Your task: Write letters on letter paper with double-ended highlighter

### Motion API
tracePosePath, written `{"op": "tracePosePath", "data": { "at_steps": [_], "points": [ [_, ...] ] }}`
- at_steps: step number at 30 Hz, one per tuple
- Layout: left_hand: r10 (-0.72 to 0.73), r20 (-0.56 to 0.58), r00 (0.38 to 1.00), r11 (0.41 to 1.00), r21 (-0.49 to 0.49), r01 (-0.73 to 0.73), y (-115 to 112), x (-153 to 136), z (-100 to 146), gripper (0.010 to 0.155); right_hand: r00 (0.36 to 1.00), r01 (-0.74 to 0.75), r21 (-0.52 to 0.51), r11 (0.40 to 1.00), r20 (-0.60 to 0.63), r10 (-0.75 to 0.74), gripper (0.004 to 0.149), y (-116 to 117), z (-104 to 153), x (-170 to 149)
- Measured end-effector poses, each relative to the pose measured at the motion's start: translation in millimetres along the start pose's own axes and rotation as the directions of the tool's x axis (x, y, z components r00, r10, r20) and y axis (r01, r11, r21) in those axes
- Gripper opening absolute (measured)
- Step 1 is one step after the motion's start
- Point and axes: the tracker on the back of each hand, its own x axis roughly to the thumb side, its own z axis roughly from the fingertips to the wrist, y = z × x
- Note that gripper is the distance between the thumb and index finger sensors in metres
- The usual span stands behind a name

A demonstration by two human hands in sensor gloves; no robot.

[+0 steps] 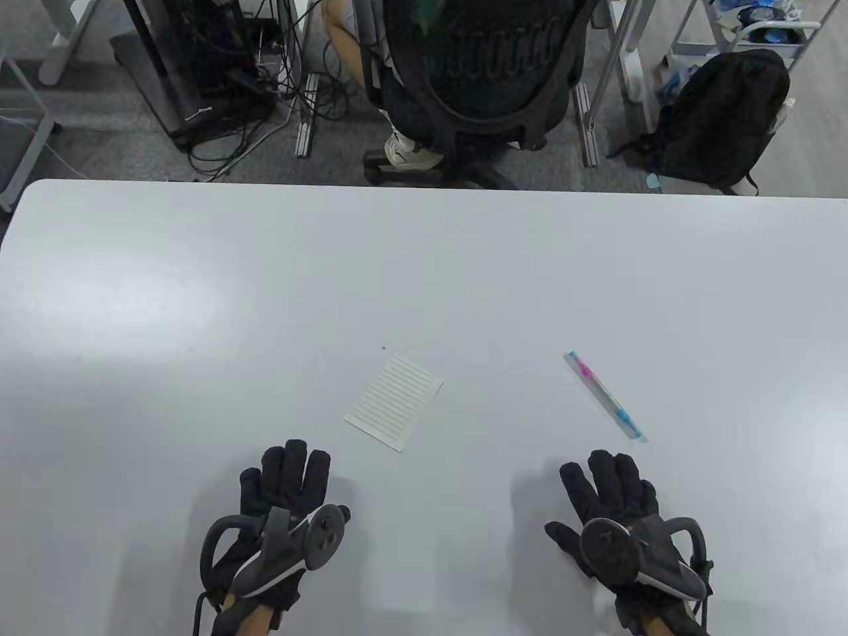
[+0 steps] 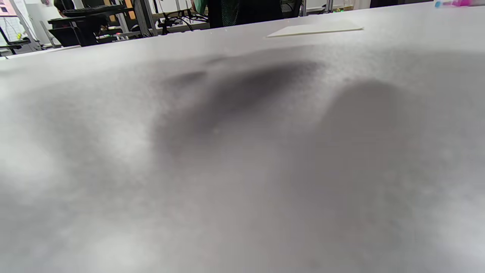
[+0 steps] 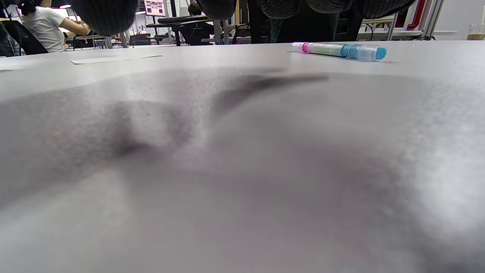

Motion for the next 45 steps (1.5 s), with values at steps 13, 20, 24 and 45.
{"op": "tracePosePath", "data": {
  "at_steps": [13, 20, 24, 45],
  "points": [
    [0.038, -0.008, 0.999, 0.999, 0.025, -0.038, 5, -1, 5, 0.080, 0.999, -0.033, -0.006, 0.999, 0.005, 0.033, 0.079, -1, 3, 3],
    [0.041, -0.005, 0.999, 0.999, 0.018, -0.041, 4, 1, 4, 0.080, 0.999, -0.030, -0.011, 0.999, 0.016, 0.030, 0.079, -3, 4, 8],
    [0.031, -0.005, 1.000, 0.999, 0.018, -0.031, 5, 1, 4, 0.080, 0.999, -0.039, -0.008, 0.999, 0.021, 0.039, 0.078, -4, 5, 10],
    [0.037, 0.008, 0.999, 0.999, 0.010, -0.037, 5, 3, 2, 0.080, 0.981, -0.097, -0.010, 0.995, -0.169, 0.094, 0.073, -23, -53, -39]
  ]
}}
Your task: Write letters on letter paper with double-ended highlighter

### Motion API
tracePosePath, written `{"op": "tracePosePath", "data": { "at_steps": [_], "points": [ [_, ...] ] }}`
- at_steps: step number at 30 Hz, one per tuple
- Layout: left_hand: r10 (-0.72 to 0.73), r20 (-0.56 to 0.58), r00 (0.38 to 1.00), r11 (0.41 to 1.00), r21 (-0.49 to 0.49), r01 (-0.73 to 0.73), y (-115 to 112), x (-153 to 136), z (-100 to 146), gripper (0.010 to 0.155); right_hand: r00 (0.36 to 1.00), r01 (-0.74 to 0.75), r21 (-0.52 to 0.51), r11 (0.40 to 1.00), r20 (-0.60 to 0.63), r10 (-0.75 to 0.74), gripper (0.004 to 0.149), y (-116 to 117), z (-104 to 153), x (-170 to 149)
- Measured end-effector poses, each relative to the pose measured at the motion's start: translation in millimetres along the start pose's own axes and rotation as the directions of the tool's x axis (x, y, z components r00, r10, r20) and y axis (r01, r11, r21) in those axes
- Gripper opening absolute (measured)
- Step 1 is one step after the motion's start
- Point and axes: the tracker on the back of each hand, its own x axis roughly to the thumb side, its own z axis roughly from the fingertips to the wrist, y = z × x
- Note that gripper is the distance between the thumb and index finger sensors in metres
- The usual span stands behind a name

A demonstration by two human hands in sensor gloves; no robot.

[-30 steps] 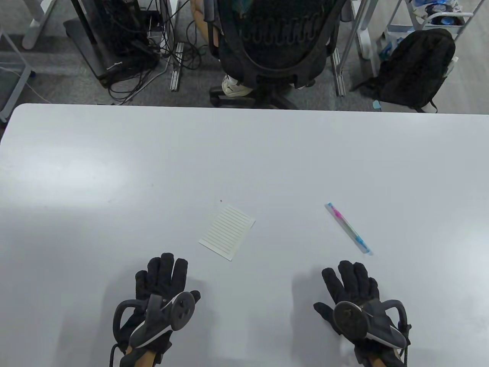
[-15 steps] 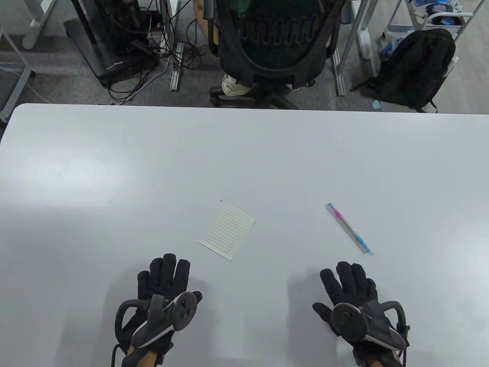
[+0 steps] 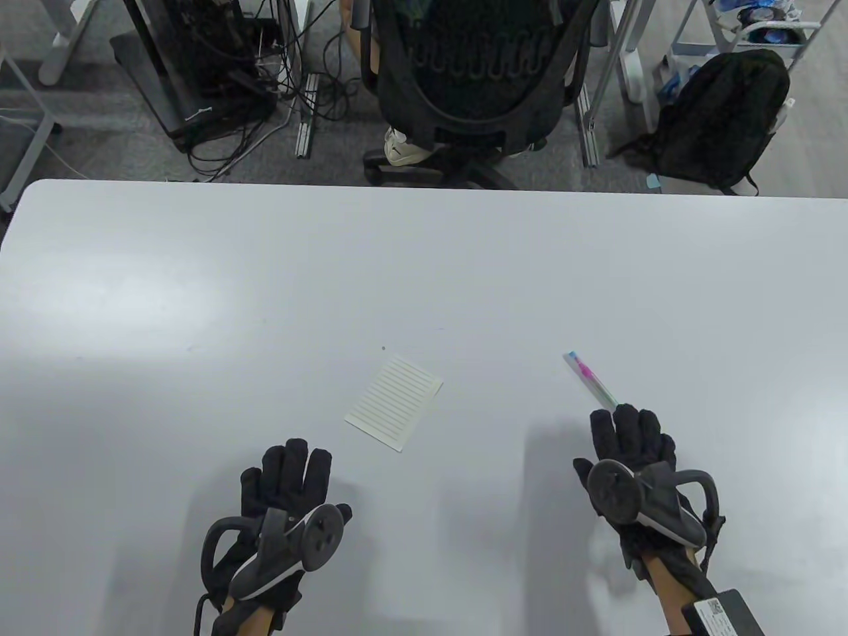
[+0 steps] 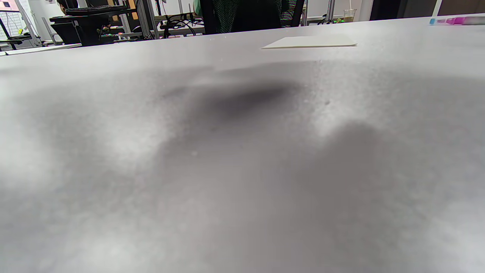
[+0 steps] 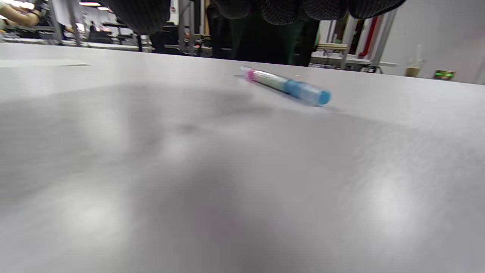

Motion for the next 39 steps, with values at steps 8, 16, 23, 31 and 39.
{"op": "tracePosePath", "data": {
  "at_steps": [8, 16, 23, 31, 39],
  "points": [
    [-0.003, 0.007, 1.000, 1.000, 0.000, 0.003, 1, 0, -2, 0.080, 0.996, -0.006, 0.095, 0.995, -0.086, 0.014, 0.074, 5, -36, -24],
    [0.003, 0.009, 1.000, 1.000, -0.001, -0.003, 1, -1, -3, 0.080, 0.993, -0.013, 0.161, 0.987, -0.116, 0.032, 0.069, 17, -53, -26],
    [0.012, 0.006, 1.000, 1.000, -0.004, -0.012, 1, -2, -3, 0.079, 0.982, -0.118, 0.094, 0.989, -0.139, 0.131, 0.055, 13, -62, -19],
    [0.021, 0.003, 1.000, 1.000, -0.014, -0.021, 1, -3, -1, 0.079, 0.979, -0.137, 0.112, 0.984, -0.133, 0.152, 0.051, 9, -66, -17],
    [0.031, 0.017, 0.999, 1.000, -0.006, -0.031, 3, 2, 0, 0.079, 0.985, -0.141, 0.075, 0.987, -0.093, 0.148, 0.050, 5, -43, -7]
  ]
}}
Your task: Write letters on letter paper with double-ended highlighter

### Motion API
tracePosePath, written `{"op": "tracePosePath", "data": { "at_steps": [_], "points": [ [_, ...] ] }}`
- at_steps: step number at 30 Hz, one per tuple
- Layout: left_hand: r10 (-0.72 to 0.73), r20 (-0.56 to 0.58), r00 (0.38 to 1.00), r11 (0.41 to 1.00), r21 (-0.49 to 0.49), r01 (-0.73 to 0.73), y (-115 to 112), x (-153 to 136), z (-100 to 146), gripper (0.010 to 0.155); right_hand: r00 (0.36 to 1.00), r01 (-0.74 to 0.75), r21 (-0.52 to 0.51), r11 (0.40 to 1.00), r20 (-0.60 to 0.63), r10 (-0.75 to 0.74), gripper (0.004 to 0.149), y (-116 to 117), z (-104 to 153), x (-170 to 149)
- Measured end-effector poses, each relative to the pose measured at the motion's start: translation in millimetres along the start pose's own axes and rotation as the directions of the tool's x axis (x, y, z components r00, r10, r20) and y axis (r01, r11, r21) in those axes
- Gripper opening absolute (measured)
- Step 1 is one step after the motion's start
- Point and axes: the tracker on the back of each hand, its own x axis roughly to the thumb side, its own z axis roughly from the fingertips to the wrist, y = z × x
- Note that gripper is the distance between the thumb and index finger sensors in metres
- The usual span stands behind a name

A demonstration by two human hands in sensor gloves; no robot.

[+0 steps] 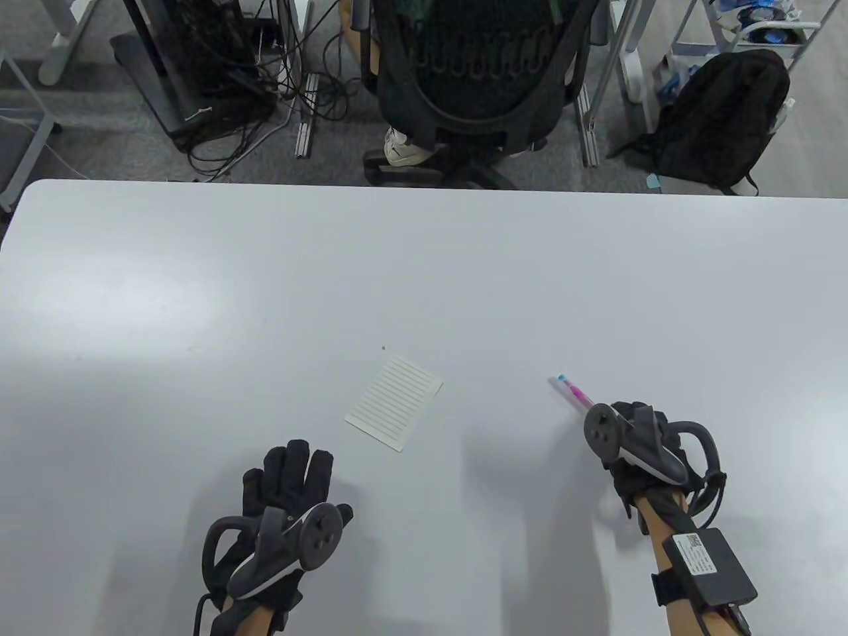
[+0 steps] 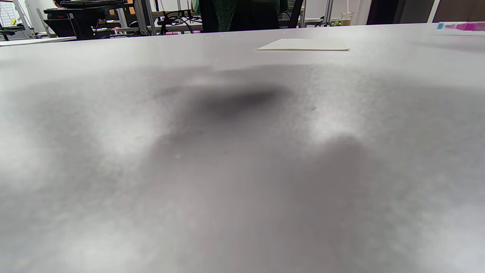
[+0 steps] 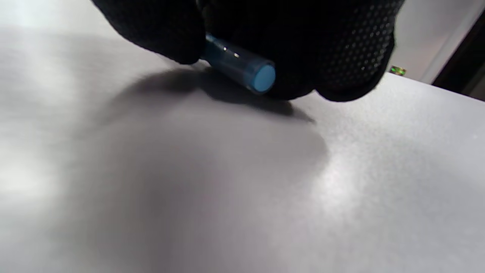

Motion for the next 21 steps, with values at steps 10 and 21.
{"op": "tracePosePath", "data": {
  "at_steps": [10, 21],
  "points": [
    [-0.012, 0.053, 0.999, 1.000, 0.001, 0.012, 1, 14, 0, 0.079, 0.975, 0.038, -0.148, 0.988, 0.224, -0.004, 0.051, -22, 45, 68],
    [0.023, 0.125, 0.992, 0.999, 0.038, -0.028, 6, 33, 5, 0.078, 0.892, 0.083, -0.223, 0.971, 0.451, 0.027, 0.050, -34, 80, 144]
  ]
}}
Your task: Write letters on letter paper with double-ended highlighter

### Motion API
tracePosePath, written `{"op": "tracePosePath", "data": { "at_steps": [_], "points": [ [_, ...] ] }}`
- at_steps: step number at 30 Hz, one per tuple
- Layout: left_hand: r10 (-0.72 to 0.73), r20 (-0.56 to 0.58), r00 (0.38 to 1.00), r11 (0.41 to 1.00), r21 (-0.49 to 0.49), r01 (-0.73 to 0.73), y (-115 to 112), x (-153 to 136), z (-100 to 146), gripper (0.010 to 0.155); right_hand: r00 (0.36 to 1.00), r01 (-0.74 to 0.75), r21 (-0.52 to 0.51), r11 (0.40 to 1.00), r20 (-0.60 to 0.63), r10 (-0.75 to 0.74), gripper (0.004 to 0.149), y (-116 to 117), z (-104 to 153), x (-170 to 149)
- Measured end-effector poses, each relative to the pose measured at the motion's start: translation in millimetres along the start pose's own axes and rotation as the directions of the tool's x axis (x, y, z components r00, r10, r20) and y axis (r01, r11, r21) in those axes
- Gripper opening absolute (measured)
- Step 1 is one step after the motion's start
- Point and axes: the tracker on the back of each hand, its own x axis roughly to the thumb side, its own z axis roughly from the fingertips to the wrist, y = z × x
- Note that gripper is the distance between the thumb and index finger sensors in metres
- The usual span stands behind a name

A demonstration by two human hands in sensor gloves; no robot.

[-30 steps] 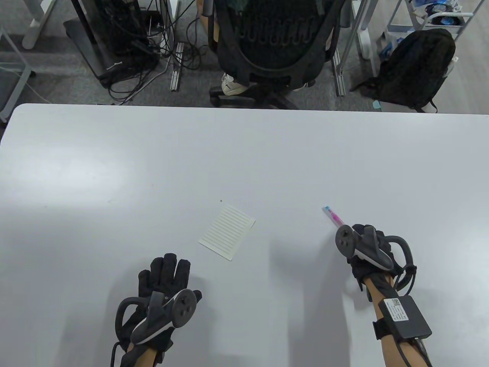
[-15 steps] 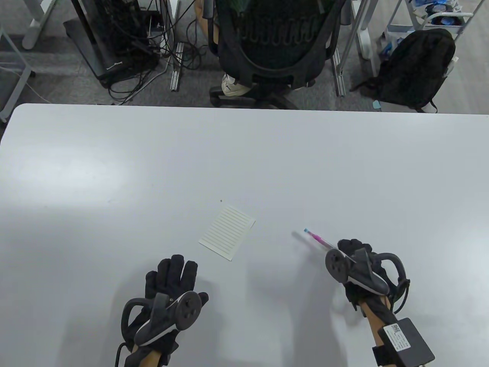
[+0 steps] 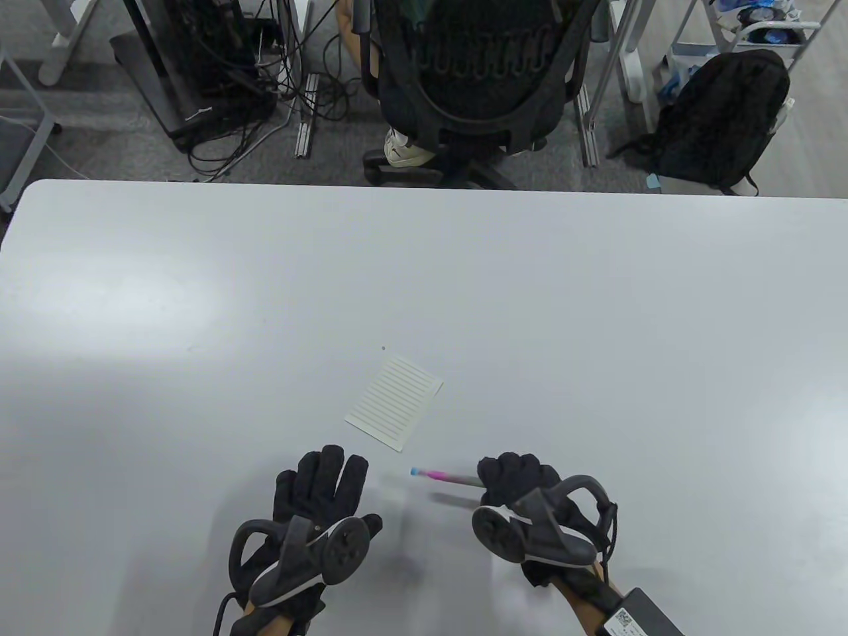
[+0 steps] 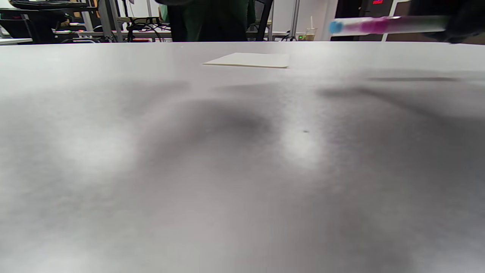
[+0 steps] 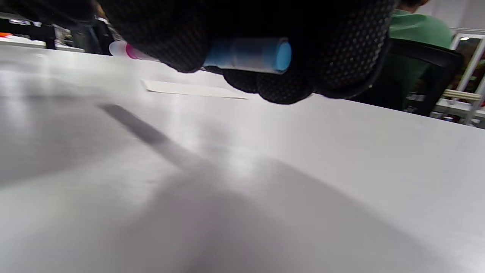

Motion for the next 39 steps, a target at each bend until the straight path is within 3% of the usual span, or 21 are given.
{"op": "tracePosePath", "data": {
  "at_steps": [7, 16, 30, 39],
  "points": [
    [-0.030, 0.059, 0.998, 1.000, 0.010, 0.030, -2, 17, 0, 0.072, 0.997, 0.028, -0.052, 0.998, 0.067, -0.025, 0.049, -4, 3, 28],
    [-0.061, 0.099, 0.993, 0.998, 0.031, 0.058, -2, 28, -2, 0.063, 0.996, 0.041, -0.098, 0.994, 0.087, -0.032, 0.049, -14, 8, 41],
    [-0.091, 0.131, 0.987, 0.992, 0.098, 0.078, -1, 41, -2, 0.052, 0.992, 0.051, -0.116, 0.992, 0.121, -0.037, 0.049, -19, 16, 41],
    [-0.067, 0.084, 0.994, 0.990, 0.130, 0.056, 3, 22, 0, 0.052, 0.994, 0.106, -0.092, 0.990, 0.045, -0.102, 0.058, -18, 21, 13]
  ]
}}
